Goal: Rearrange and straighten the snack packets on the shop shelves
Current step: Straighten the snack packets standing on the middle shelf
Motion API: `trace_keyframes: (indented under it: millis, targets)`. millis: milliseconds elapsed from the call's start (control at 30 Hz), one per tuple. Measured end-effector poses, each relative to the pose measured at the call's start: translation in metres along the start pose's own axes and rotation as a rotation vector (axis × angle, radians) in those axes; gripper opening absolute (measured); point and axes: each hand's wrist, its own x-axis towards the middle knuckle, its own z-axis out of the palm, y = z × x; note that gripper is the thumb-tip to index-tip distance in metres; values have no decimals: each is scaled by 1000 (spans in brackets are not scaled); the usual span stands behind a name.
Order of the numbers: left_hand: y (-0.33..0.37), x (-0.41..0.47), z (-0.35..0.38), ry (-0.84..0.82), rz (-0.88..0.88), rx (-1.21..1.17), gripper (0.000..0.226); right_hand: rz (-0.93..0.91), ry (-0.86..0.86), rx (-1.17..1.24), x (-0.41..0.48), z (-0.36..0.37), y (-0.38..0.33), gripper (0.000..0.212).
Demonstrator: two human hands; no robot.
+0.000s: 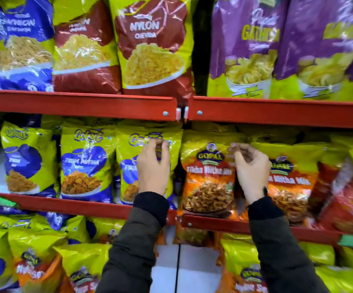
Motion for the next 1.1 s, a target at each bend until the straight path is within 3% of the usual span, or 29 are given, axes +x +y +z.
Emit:
trace_keyframes:
  millis: [100,300,467,533,700,800,933,1100]
  targets:
    - [30,-29,44,-76,2,-72,22,-91,101,-173,7,-49,5,14]
    - [74,-67,111,-263,-9,-137,25,-98,173,-352,22,-134,23,18]
    - [85,-77,154,-428,-75,130,44,113,165,-506,40,-169,52,43]
    - [88,-80,166,-434,-115,129,48,186,144,-423,47,-174,63,41]
    - [87,-82,184,-379,-287,-196,37,264,193,-82,66,-176,82,27]
    - [85,-82,190,-342,-301,-199,42,239,213,-116,74,-176,89,27]
    - [82,-74,198,-375,-276,-37,44,240,218,-240,83,-175,93,41]
    - [85,-68,204,-468,-348,118,45,275,191,-354,83,-169,92,34]
